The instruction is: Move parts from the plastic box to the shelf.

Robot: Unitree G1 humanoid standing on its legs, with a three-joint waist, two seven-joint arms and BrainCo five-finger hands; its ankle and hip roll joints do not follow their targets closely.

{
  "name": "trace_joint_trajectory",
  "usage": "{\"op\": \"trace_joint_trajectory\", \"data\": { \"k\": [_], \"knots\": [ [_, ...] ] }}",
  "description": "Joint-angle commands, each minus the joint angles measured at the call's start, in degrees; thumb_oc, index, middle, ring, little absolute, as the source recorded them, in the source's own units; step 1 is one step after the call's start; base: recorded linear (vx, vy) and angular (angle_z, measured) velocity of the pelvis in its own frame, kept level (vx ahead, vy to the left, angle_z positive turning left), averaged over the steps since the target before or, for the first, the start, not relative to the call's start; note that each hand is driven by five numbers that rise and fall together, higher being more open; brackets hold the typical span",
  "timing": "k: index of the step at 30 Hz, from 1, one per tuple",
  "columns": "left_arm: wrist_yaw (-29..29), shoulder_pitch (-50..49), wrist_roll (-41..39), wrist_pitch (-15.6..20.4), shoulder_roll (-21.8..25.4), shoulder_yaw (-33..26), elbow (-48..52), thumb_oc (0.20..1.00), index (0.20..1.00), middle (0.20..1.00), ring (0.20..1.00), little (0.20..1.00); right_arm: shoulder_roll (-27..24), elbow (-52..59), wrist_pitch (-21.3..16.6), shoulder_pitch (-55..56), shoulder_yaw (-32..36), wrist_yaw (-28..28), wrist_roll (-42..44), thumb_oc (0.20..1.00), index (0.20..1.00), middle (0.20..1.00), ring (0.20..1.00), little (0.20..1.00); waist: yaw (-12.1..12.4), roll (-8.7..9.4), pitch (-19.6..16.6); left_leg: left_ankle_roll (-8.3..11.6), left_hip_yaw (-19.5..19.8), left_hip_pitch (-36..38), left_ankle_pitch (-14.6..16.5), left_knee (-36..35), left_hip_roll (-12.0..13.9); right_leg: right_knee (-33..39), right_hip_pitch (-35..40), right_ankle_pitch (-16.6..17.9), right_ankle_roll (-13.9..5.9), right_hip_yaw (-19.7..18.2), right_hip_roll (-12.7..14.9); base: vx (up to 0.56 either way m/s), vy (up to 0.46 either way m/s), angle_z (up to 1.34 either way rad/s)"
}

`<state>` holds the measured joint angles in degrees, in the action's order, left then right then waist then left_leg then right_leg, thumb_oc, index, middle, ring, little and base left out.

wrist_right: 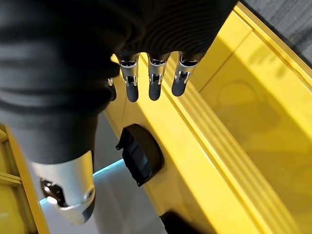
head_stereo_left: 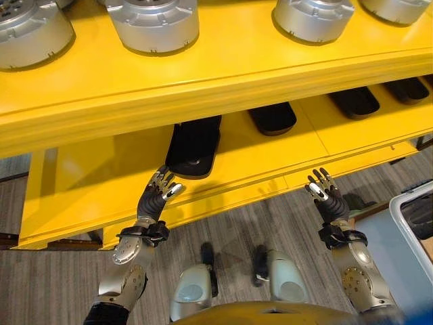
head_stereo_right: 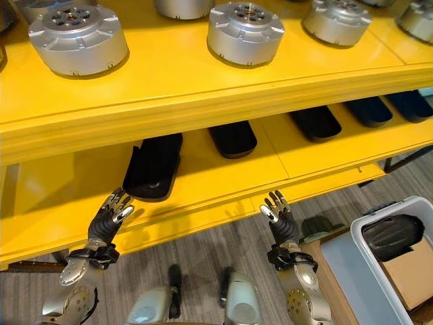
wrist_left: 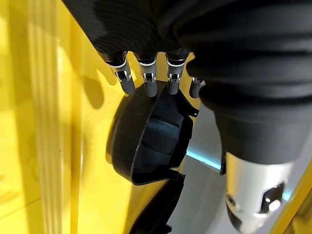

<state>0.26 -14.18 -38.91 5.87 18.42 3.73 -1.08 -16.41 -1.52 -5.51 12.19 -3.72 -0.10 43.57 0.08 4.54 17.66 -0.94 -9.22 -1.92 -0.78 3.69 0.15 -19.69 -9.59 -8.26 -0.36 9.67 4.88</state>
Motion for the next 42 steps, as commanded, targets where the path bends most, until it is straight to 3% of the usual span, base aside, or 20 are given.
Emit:
{"op": "trace_joint_trajectory", "data": {
  "k": [1,7,11,12,14,15,16,17,18,20,21,22,23,24,27,35,39,40,42],
  "knots": [
    [-1.1,-2.8,-0.2,2.4,0.2,-2.0,6.0,1.000,1.000,1.000,1.000,1.000,-2.5,1.6,-2.3,-1.1,2.2,1.2,-0.6,1.000,1.000,1.000,1.000,1.000,0.7,-0.29,-1.7,2.98,2.5,0.4,3.3,1.7,3.8,14.8,8.6,3.7,-3.25,0.9,-1.3,0.05,-0.048,-0.25],
    [-1.3,-3.7,-0.4,1.9,-0.3,-1.9,6.0,1.000,1.000,1.000,1.000,1.000,-2.4,2.2,-1.9,1.4,3.6,1.7,-0.1,1.000,1.000,1.000,1.000,1.000,0.2,-0.94,-2.5,3.91,3.2,0.3,2.1,0.9,3.3,17.5,11.0,3.9,-3.11,2.9,-0.8,0.01,-0.044,0.19],
    [-1.3,-2.2,-0.1,2.1,0.1,-1.2,5.6,1.000,1.000,1.000,1.000,1.000,-2.9,1.9,-2.6,2.1,5.4,1.4,0.6,1.000,1.000,1.000,1.000,1.000,-0.7,-1.24,-0.7,5.62,2.2,-3.0,2.2,6.7,3.6,15.6,10.3,3.1,-2.44,5.6,1.1,-0.11,0.002,0.36],
    [-1.3,-1.8,0.0,2.1,0.2,-1.3,5.6,1.000,1.000,1.000,1.000,1.000,-3.0,1.8,-2.7,2.0,5.5,1.4,0.5,1.000,1.000,1.000,1.000,1.000,-1.2,-1.00,-0.2,5.60,0.1,-2.8,3.5,9.1,5.3,14.6,9.5,3.0,-2.31,6.1,2.1,-0.15,0.065,0.43],
    [-1.1,-1.3,0.0,2.3,0.2,-1.7,6.2,1.000,1.000,1.000,1.000,1.000,-2.7,1.7,-2.6,2.0,5.2,1.4,1.0,1.000,1.000,1.000,1.000,1.000,-1.2,-0.58,0.4,5.90,1.6,-1.4,5.0,11.1,7.9,12.7,7.9,2.9,-2.34,5.5,3.5,-0.11,0.140,0.36],
    [-0.6,-1.3,0.1,2.2,0.1,-2.2,6.9,1.000,1.000,1.000,1.000,1.000,-2.5,1.8,-2.2,2.4,5.0,1.5,1.4,1.000,1.000,1.000,1.000,1.000,-1.6,-0.71,0.1,6.38,5.4,0.8,3.1,9.7,12.5,10.2,5.4,2.6,-2.93,4.7,4.9,-0.10,0.245,0.30],
    [-0.4,-1.3,0.0,2.2,-0.1,-2.3,7.3,1.000,1.000,1.000,1.000,1.000,-2.4,1.9,-2.1,2.6,5.0,1.5,1.7,1.000,1.000,1.000,1.000,1.000,-2.1,-1.06,-0.2,6.76,6.4,2.0,0.7,8.0,15.1,8.9,3.8,2.8,-3.51,4.6,5.9,-0.07,0.196,0.21],
    [-0.4,-1.3,0.0,2.2,-0.1,-2.3,7.4,1.000,1.000,1.000,1.000,1.000,-2.4,1.9,-2.1,2.7,4.9,1.5,1.7,1.000,1.000,1.000,1.000,1.000,-2.1,-1.11,-0.2,6.86,6.3,2.3,0.6,7.6,15.2,8.6,3.7,2.6,-3.47,4.6,5.9,-0.06,0.224,0.10],
    [0.1,-0.8,0.0,2.3,0.1,-2.5,7.6,1.000,1.000,1.000,1.000,1.000,-2.5,1.9,-2.2,2.4,4.9,1.3,2.0,1.000,1.000,1.000,1.000,1.000,-2.5,-1.96,-0.3,7.88,7.7,3.3,-3.5,4.3,19.1,6.4,1.6,2.3,-4.50,4.4,7.3,-0.08,0.286,0.20],
    [0.2,0.0,0.1,2.5,0.8,-2.7,8.0,1.000,1.000,1.000,1.000,1.000,-2.7,2.2,-2.7,2.1,5.3,0.6,3.3,1.000,1.000,1.000,1.000,1.000,-3.5,-3.18,-0.6,9.07,6.0,3.1,-10.6,-1.0,25.2,2.3,-1.3,1.7,-5.92,4.1,10.8,-0.10,0.409,0.31],
    [0.2,0.6,0.2,2.5,1.1,-2.4,8.2,1.000,1.000,1.000,1.000,1.000,-2.4,2.4,-3.0,2.2,5.9,0.2,4.1,1.000,1.000,1.000,1.000,1.000,-3.9,-3.70,-0.6,9.72,3.7,3.1,-12.2,-1.4,25.9,1.6,-1.5,1.7,-6.45,4.6,12.3,-0.03,0.320,0.46],
    [-0.6,1.2,-0.5,2.5,1.1,-2.2,8.0,1.000,1.000,1.000,1.000,1.000,-2.2,2.6,-3.1,2.5,6.3,0.5,4.7,1.000,1.000,1.000,1.000,1.000,-4.3,-4.25,-0.9,10.19,1.3,4.3,-9.5,-2.6,25.0,0.2,-1.9,1.6,-7.23,5.0,13.6,-0.02,0.493,0.63],
    [-1.4,3.4,0.0,3.1,1.8,-0.1,7.1,1.000,1.000,1.000,1.000,1.000,-2.1,3.5,-3.1,1.4,5.4,0.5,4.5,1.000,1.000,1.000,1.000,1.000,-4.2,-5.04,-0.8,10.87,2.8,2.7,-3.3,-2.2,20.2,0.7,-2.9,4.9,-8.64,3.4,16.6,-0.01,0.397,0.66],
    [-1.4,3.5,0.0,3.1,1.8,-0.1,7.1,1.000,1.000,1.000,1.000,1.000,-2.1,3.5,-3.1,1.4,5.4,0.5,4.5,1.000,1.000,1.000,1.000,1.000,-4.3,-4.96,-0.7,10.80,2.9,2.6,-3.2,-2.0,20.1,0.8,-2.8,5.0,-8.70,3.4,16.8,-0.01,0.411,0.60],
    [-0.7,7.7,4.8,4.3,5.5,0.9,6.5,1.000,1.000,1.000,1.000,1.000,-0.7,4.3,-3.4,-0.3,4.4,0.5,4.6,1.000,1.000,1.000,1.000,1.000,-4.4,-3.67,1.1,10.61,2.3,0.5,1.5,2.3,16.9,3.8,-1.4,7.6,-10.42,2.1,19.1,-0.02,0.214,0.18],
    [3.9,19.5,19.7,7.5,13.1,2.0,3.1,1.000,1.000,1.000,1.000,1.000,-1.1,4.3,-3.8,-0.3,3.4,1.5,4.9,1.000,1.000,1.000,1.000,1.000,-5.4,-1.77,3.6,11.42,1.1,-3.1,4.2,8.6,16.0,6.4,-0.6,8.9,-11.22,1.8,20.3,-0.01,0.080,0.01],
    [8.6,28.0,32.5,8.2,18.1,4.2,0.5,1.000,1.000,1.000,1.000,1.000,-2.7,4.3,-5.2,-1.7,3.0,1.2,6.5,1.000,1.000,1.000,1.000,1.000,-6.5,-0.50,6.3,11.90,0.9,-5.8,5.2,12.1,16.8,5.3,-3.0,9.0,-11.24,0.8,20.0,-0.09,-0.024,-0.11],
    [11.0,31.1,39.0,8.1,20.5,5.0,-0.4,1.000,1.000,1.000,1.000,1.000,-3.4,4.4,-6.1,-2.2,2.9,0.8,7.3,1.000,1.000,1.000,1.000,1.000,-7.1,0.07,7.7,12.10,0.7,-7.1,5.3,13.0,17.4,4.8,-4.7,9.3,-11.36,0.0,19.6,-0.10,-0.016,-0.25],
    [12.2,32.8,43.1,8.1,21.9,5.2,-0.9,1.000,1.000,1.000,1.000,1.000,-3.6,4.4,-6.5,-2.3,2.9,0.6,7.5,1.000,1.000,1.000,1.000,1.000,-7.2,0.29,8.4,12.23,0.5,-7.7,5.3,13.4,17.6,4.5,-5.6,9.4,-11.42,-0.3,19.6,-0.10,-0.025,-0.25]
  ]
}}
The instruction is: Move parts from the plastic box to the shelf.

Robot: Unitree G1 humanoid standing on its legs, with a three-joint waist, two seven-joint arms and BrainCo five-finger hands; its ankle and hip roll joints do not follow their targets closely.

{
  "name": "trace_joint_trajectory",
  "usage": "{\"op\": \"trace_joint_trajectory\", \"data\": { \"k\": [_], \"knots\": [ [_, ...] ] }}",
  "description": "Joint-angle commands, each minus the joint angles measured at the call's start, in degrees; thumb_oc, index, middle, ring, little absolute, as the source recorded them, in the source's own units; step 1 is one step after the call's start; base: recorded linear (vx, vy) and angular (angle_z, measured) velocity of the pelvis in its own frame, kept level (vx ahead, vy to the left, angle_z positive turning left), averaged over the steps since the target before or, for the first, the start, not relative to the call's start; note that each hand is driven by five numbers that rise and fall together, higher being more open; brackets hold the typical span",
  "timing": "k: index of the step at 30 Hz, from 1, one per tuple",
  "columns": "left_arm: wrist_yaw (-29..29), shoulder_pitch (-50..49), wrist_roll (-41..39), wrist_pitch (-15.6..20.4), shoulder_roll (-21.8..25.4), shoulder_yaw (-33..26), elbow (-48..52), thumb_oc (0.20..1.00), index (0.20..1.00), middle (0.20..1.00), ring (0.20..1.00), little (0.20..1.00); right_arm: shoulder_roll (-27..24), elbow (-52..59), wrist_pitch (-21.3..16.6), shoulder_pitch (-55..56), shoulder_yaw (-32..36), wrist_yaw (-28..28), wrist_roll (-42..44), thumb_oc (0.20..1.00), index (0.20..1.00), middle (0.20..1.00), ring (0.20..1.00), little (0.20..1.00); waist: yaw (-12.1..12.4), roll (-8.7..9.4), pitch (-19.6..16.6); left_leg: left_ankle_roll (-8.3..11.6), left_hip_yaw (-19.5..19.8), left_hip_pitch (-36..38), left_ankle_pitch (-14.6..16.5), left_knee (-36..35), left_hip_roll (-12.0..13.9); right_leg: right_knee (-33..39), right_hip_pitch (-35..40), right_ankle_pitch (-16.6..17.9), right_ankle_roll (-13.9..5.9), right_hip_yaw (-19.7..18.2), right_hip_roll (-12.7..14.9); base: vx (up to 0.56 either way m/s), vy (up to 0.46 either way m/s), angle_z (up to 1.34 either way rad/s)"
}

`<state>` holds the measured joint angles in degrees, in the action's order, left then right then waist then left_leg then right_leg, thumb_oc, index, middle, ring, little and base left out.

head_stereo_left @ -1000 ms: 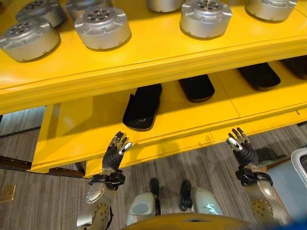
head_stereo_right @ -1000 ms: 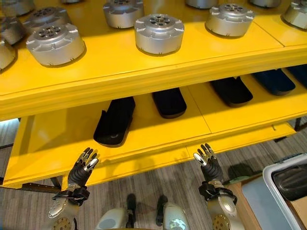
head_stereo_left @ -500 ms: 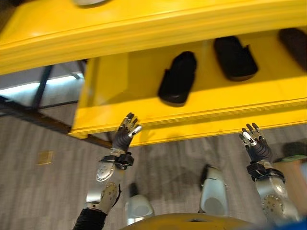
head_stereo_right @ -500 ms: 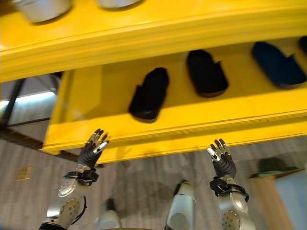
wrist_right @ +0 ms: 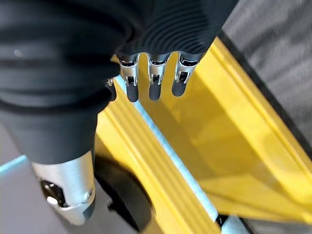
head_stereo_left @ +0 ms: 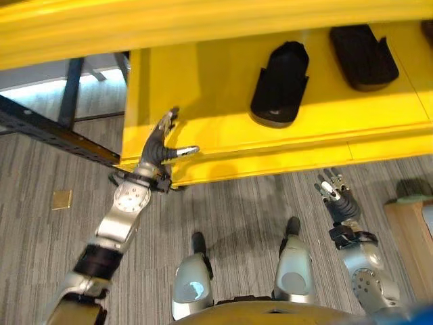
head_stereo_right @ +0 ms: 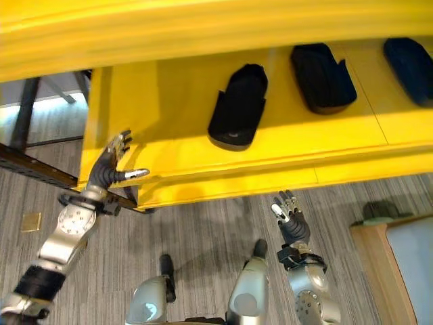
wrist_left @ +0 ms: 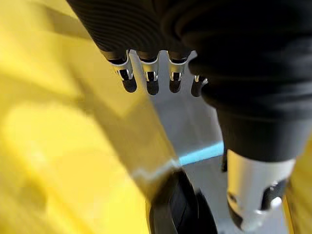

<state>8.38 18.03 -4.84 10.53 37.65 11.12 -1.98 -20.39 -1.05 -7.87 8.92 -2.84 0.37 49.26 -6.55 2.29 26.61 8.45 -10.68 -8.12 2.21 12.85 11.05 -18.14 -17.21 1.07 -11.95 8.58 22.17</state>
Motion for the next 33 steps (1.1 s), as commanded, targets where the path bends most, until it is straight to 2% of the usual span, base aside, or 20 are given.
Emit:
{"op": "trace_joint_trajectory", "data": {
  "k": [1,2,3,8,15,17,26,33],
  "knots": [
    [6.9,4.2,17.6,2.8,5.6,-1.1,-1.3,1.000,1.000,1.000,1.000,1.000,-0.3,3.8,-4.9,0.9,1.9,-0.3,2.6,1.000,1.000,1.000,1.000,1.000,-1.0,3.00,0.8,3.17,1.8,-2.5,2.4,5.1,7.3,2.4,0.6,0.1,0.07,0.4,2.0,-0.10,-0.024,-0.24],
    [7.0,4.3,17.6,2.9,5.6,-1.0,-1.4,1.000,1.000,1.000,1.000,1.000,-0.2,3.8,-4.9,0.8,1.9,-0.3,2.6,1.000,1.000,1.000,1.000,1.000,-1.0,3.06,0.7,3.11,1.8,-2.7,2.2,4.9,7.2,2.6,0.4,0.3,0.10,0.3,2.0,-0.10,-0.026,-0.25],
    [8.8,6.3,21.8,2.3,7.1,0.0,-2.0,1.000,1.000,1.000,1.000,1.000,-0.5,3.8,-5.3,0.4,1.3,-0.6,3.0,1.000,1.000,1.000,1.000,1.000,-1.2,3.31,1.2,3.23,1.8,-3.2,2.1,5.1,7.5,2.5,-0.4,0.5,0.12,0.2,1.8,-0.06,-0.032,-0.27],
    [12.8,11.1,31.4,0.8,9.8,1.4,-3.6,1.000,1.000,1.000,1.000,1.000,-1.9,3.7,-6.1,-0.2,0.6,-0.9,4.5,1.000,1.000,1.000,1.000,1.000,-2.3,4.15,3.2,3.67,1.5,-5.0,2.3,6.4,8.4,1.3,-3.3,0.5,0.20,-0.8,1.0,-0.05,-0.025,-0.15],
    [16.1,15.1,38.5,-1.1,11.4,2.7,-6.3,1.000,1.000,1.000,1.000,1.000,-2.8,3.5,-6.1,0.4,-0.2,-0.1,5.9,1.000,1.000,1.000,1.000,1.000,-3.7,4.75,3.2,4.26,0.4,-6.2,2.1,6.5,9.4,0.7,-6.9,0.7,0.36,-2.3,0.1,-0.01,-0.015,-0.15],
    [17.7,16.4,41.6,-2.6,12.1,2.9,-7.6,1.000,1.000,1.000,1.000,1.000,-3.3,3.6,-6.3,0.2,-0.7,0.1,6.1,1.000,1.000,1.000,1.000,1.000,-4.0,4.79,3.2,4.41,0.1,-6.3,2.1,6.6,9.7,0.4,-7.7,0.7,0.46,-2.7,-0.2,0.00,-0.019,-0.12],
    [20.6,16.0,47.0,-5.4,11.0,0.8,-9.9,1.000,1.000,1.000,1.000,1.000,-2.9,3.2,-6.2,0.0,-1.5,1.4,8.5,1.000,1.000,1.000,1.000,1.000,-4.7,5.14,3.2,4.96,-0.9,-5.8,2.3,6.7,10.9,-0.3,-9.3,0.6,0.73,-3.8,-1.3,0.01,-0.018,-0.09],
    [22.1,18.6,49.5,-6.8,10.1,2.1,-12.1,1.000,1.000,1.000,1.000,1.000,-3.4,3.5,-6.2,-0.1,-2.6,2.4,9.9,1.000,1.000,1.000,1.000,1.000,-5.0,5.17,3.2,5.20,-1.1,-5.6,2.6,7.0,11.5,-0.8,-9.8,0.5,0.79,-4.5,-1.9,0.01,-0.014,-0.04]
  ]
}}
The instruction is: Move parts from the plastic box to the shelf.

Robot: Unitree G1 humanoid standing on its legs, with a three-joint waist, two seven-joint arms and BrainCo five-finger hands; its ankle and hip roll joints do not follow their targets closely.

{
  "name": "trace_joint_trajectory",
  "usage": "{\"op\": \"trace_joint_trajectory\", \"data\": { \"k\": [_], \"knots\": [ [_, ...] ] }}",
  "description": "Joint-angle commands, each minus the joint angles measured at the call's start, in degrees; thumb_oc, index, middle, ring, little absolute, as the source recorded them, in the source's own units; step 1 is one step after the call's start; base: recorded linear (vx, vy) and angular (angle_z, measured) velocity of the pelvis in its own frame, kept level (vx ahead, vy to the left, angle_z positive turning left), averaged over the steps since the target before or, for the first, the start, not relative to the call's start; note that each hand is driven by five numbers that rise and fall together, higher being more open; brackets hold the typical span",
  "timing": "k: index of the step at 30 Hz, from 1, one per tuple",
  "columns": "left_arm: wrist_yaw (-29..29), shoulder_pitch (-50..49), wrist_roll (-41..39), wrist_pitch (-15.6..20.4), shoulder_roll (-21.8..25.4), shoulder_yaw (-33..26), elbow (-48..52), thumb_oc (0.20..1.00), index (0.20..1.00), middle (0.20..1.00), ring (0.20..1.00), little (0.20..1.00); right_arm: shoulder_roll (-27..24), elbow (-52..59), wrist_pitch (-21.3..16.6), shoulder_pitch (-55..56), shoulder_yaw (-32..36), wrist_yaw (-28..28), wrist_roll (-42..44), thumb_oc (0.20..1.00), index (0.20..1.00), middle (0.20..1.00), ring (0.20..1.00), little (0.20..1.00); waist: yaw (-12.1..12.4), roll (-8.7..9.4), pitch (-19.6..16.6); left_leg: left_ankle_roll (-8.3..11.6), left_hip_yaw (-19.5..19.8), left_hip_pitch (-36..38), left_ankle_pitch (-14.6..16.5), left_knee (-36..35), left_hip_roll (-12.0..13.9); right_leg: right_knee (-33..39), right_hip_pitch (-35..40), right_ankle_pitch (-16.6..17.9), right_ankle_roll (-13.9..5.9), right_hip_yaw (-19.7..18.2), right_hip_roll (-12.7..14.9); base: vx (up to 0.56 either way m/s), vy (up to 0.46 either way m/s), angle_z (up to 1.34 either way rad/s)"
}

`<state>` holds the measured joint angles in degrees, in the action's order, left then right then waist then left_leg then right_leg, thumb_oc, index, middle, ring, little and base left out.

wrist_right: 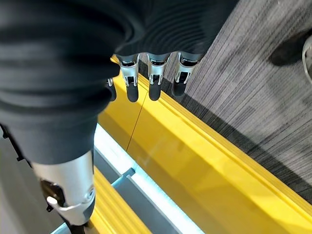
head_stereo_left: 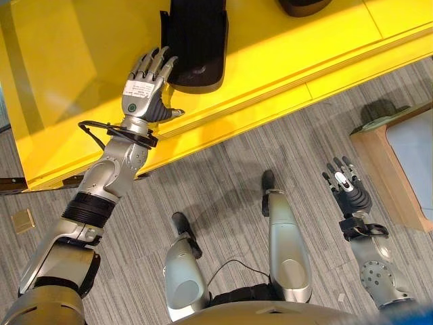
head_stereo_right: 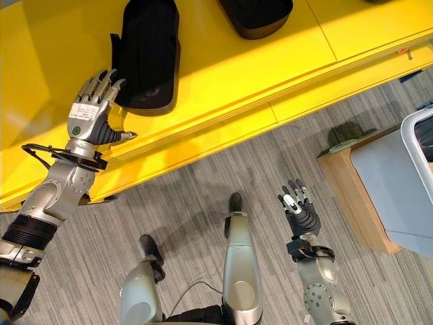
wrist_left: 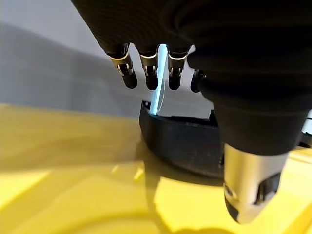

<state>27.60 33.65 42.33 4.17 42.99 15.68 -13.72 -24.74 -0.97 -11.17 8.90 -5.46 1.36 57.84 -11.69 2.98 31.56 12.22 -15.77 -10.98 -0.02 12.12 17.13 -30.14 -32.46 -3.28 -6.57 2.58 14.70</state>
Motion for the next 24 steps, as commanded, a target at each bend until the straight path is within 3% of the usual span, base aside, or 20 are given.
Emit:
{"op": "trace_joint_trajectory", "data": {
  "k": [1,22,23,24],
  "knots": [
    [3.0,3.6,2.9,-0.6,4.9,-2.0,-0.6,1.000,1.000,1.000,1.000,1.000,0.8,3.5,-2.8,-0.1,-0.3,1.6,1.4,1.000,1.000,1.000,1.000,1.000,0.0,4.57,-1.8,1.47,3.9,-2.6,4.8,7.8,5.5,11.1,5.4,4.8,-4.56,1.4,5.4,0.01,-0.004,-0.06],
    [-2.0,16.4,3.5,-2.6,5.6,11.2,-17.1,1.000,1.000,1.000,1.000,1.000,-0.9,3.9,-2.7,0.7,-0.4,2.2,0.3,1.000,1.000,1.000,1.000,1.000,-2.5,4.66,-2.2,1.62,2.4,-1.6,5.4,9.1,7.3,9.0,2.7,4.2,-4.72,-1.5,2.8,0.01,-0.001,-0.08],
    [-2.8,16.9,3.2,-3.0,5.4,11.8,-18.1,1.000,1.000,1.000,1.000,1.000,-1.0,3.8,-2.7,0.9,-0.4,2.2,0.1,1.000,1.000,1.000,1.000,1.000,-2.7,4.30,-2.4,1.95,2.5,-0.8,6.8,9.3,7.5,8.3,3.1,2.8,-5.28,-1.4,2.8,0.01,0.004,-0.04],
    [-3.4,17.6,1.8,-3.0,4.6,11.8,-19.6,1.000,1.000,1.000,1.000,1.000,-0.9,3.8,-2.6,0.9,-0.2,2.1,0.0,1.000,1.000,1.000,1.000,1.000,-2.9,4.63,-2.3,1.60,2.1,-1.3,5.4,9.1,7.4,8.8,2.5,4.2,-4.77,-1.7,2.7,0.02,0.007,-0.07]
  ]
}}
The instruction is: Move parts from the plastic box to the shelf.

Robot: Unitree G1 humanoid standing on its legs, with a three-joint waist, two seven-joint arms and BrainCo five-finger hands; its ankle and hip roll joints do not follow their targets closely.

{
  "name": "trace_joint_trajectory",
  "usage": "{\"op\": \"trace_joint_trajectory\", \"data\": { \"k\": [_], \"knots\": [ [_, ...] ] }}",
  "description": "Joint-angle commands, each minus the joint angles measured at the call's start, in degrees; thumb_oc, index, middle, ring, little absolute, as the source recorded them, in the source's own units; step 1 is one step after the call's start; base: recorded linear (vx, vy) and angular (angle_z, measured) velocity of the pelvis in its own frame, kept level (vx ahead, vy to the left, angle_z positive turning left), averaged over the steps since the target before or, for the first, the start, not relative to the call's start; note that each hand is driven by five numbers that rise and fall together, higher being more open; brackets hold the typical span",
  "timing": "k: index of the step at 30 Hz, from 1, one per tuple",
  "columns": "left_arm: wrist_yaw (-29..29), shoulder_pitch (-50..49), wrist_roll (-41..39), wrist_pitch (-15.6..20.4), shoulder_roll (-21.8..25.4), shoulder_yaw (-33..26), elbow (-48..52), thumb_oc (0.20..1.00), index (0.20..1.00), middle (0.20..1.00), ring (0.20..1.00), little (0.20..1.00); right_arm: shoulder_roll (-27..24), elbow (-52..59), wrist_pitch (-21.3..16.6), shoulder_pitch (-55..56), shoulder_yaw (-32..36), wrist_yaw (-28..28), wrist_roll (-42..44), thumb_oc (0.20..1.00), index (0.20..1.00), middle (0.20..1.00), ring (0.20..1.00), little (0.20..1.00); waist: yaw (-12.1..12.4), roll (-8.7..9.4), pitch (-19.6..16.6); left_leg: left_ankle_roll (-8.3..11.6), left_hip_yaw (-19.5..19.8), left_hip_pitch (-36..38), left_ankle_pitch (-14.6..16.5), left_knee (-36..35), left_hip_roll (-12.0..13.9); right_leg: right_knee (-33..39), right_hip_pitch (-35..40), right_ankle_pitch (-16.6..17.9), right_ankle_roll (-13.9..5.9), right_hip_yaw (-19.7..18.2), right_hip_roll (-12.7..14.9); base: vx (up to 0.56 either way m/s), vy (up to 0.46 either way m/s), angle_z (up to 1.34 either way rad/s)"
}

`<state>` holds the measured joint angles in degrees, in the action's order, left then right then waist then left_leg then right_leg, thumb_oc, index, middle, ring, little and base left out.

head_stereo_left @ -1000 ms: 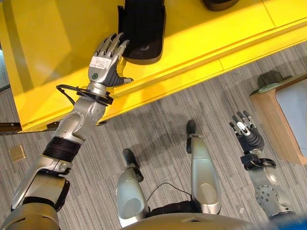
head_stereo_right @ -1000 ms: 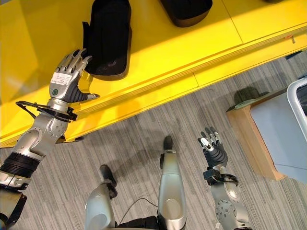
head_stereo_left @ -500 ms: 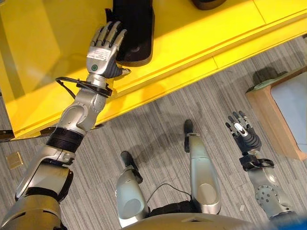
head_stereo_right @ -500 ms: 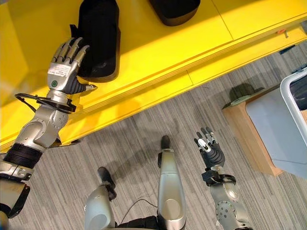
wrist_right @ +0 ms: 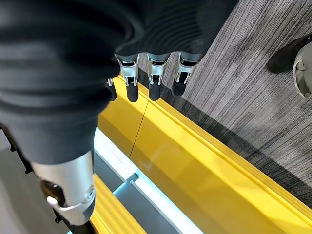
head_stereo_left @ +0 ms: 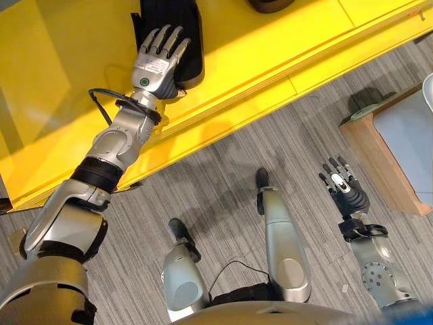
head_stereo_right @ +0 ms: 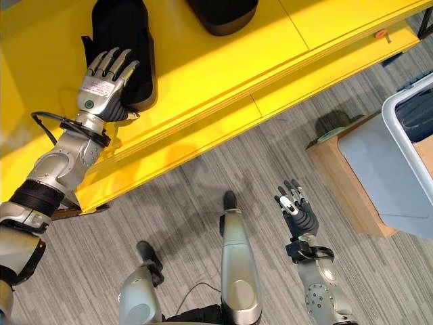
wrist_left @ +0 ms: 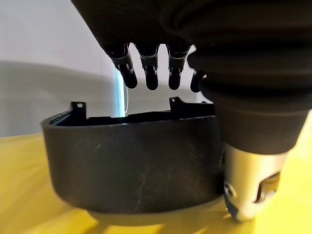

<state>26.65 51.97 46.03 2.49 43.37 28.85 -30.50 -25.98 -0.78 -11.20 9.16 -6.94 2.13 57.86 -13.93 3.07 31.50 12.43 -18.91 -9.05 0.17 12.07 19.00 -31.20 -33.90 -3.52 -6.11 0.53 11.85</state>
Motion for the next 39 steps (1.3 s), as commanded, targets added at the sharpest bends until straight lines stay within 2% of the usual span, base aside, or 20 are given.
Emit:
{"op": "trace_joint_trajectory", "data": {
  "k": [1,2,5,7,10,11,13,14,15,19,21,26,39],
  "knots": [
    [-2.5,-0.1,-2.6,-1.4,3.9,-1.0,-3.6,1.000,1.000,1.000,1.000,1.000,0.4,3.6,-2.6,0.8,1.2,1.3,-0.2,1.000,1.000,1.000,1.000,1.000,-0.8,4.50,-2.3,1.40,5.2,-3.1,5.2,9.2,5.5,9.8,3.9,4.5,-5.25,0.3,5.6,0.02,0.001,-0.04],
    [-2.9,0.6,-3.2,-1.3,3.7,-0.5,-4.2,1.000,1.000,1.000,1.000,1.000,0.3,3.5,-2.6,1.0,1.2,1.3,-0.4,1.000,1.000,1.000,1.000,1.000,-0.8,4.18,-2.4,1.76,5.3,-2.4,6.6,9.4,5.7,9.1,4.4,3.0,-5.79,0.3,5.6,0.10,0.031,-0.08],
    [-3.7,2.2,-5.2,-1.1,3.0,0.2,-5.3,1.000,1.000,1.000,1.000,1.000,0.4,3.4,-2.4,1.1,1.2,1.2,-0.7,1.000,1.000,1.000,1.000,1.000,-1.0,4.19,-2.4,1.79,5.2,-2.3,6.6,9.4,5.7,9.1,4.3,3.0,-5.73,0.2,5.5,0.04,0.008,-0.08],
    [-5.0,3.7,-9.6,0.3,2.0,0.8,-6.6,1.000,1.000,1.000,1.000,1.000,0.7,3.4,-2.2,1.3,1.3,1.3,-0.8,1.000,1.000,1.000,1.000,1.000,-1.3,4.23,-2.6,1.75,5.0,-2.1,6.6,9.3,5.6,9.0,4.2,3.0,-5.62,-0.1,5.2,0.02,-0.001,-0.06],
    [-7.6,4.1,-17.5,1.6,0.1,0.1,-8.7,1.000,1.000,1.000,1.000,1.000,1.1,3.4,-1.8,1.9,1.3,1.5,-1.0,1.000,1.000,1.000,1.000,1.000,-1.5,4.15,-2.7,1.68,4.7,-1.7,6.5,9.4,5.6,8.9,4.4,3.0,-5.54,-0.4,5.2,0.02,0.005,-0.03],
    [-9.6,4.9,-22.5,2.1,-1.5,0.0,-11.2,1.000,1.000,1.000,1.000,1.000,1.4,3.1,-1.3,2.3,1.5,1.4,-1.4,1.000,1.000,1.000,1.000,1.000,-1.7,3.95,-2.8,1.68,4.6,-1.5,6.5,9.4,5.6,8.7,4.7,2.9,-5.56,-0.5,5.3,0.00,0.000,0.00],
    [-10.4,5.4,-25.0,2.0,-2.5,-0.2,-12.5,1.000,1.000,1.000,1.000,1.000,1.5,3.1,-1.2,2.4,1.6,1.5,-1.6,1.000,1.000,1.000,1.000,1.000,-1.7,3.85,-2.8,1.70,4.7,-1.5,6.5,9.5,5.5,8.6,4.8,2.9,-5.56,-0.6,5.4,0.00,0.000,0.00],
    [-11.5,6.1,-31.3,2.3,-4.9,-0.8,-15.9,1.000,1.000,1.000,1.000,1.000,2.1,2.7,-0.8,2.9,1.8,1.7,-1.7,1.000,1.000,1.000,1.000,1.000,-1.9,3.79,-2.9,1.70,4.7,-1.3,6.5,9.7,5.5,8.5,5.2,2.9,-5.50,-0.7,5.4,0.00,0.000,0.00],
    [-11.5,6.1,-31.4,2.4,-5.0,-0.8,-16.0,1.000,1.000,1.000,1.000,1.000,2.1,2.8,-0.8,2.9,1.8,1.7,-1.7,1.000,1.000,1.000,1.000,1.000,-1.9,3.78,-2.9,1.70,4.7,-1.3,6.5,9.7,5.5,8.5,5.2,2.8,-5.50,-0.7,5.4,0.00,0.000,0.00],
    [-12.3,8.8,-42.1,1.3,-9.6,-2.6,-23.4,1.000,1.000,1.000,1.000,1.000,3.0,2.0,-0.6,3.0,1.6,1.3,-2.5,1.000,1.000,1.000,1.000,1.000,-2.3,3.79,-3.2,1.75,4.9,-0.8,6.8,10.4,5.6,8.4,5.8,2.9,-5.45,-0.7,5.5,0.00,0.000,0.00],
    [-12.5,9.7,-44.3,1.1,-10.6,-2.6,-25.1,1.000,1.000,1.000,1.000,1.000,3.3,1.8,-0.5,3.0,1.5,1.2,-2.6,1.000,1.000,1.000,1.000,1.000,-2.4,3.82,-3.3,1.75,4.9,-0.6,6.9,10.5,5.7,8.3,6.0,2.8,-5.44,-0.8,5.4,0.02,-0.002,-0.05],
    [-10.7,10.9,-53.8,1.1,-14.7,-6.0,-30.6,1.000,1.000,1.000,1.000,1.000,3.7,1.5,-0.3,2.7,0.5,0.4,-2.7,1.000,1.000,1.000,1.000,1.000,-2.7,4.00,-3.2,1.73,4.8,0.2,7.0,10.7,5.9,8.0,6.6,2.5,-5.49,-1.0,5.3,0.01,0.001,-0.01],
    [-6.3,10.6,-58.4,1.0,-15.5,-9.6,-32.6,1.000,1.000,1.000,1.000,1.000,3.4,1.3,-0.4,1.9,-0.4,-1.3,-2.4,1.000,1.000,1.000,1.000,1.000,-2.3,4.13,-2.6,1.40,5.0,0.0,7.2,11.4,5.9,7.0,6.7,1.8,-5.33,-1.2,5.2,0.00,0.000,0.00]
  ]
}}
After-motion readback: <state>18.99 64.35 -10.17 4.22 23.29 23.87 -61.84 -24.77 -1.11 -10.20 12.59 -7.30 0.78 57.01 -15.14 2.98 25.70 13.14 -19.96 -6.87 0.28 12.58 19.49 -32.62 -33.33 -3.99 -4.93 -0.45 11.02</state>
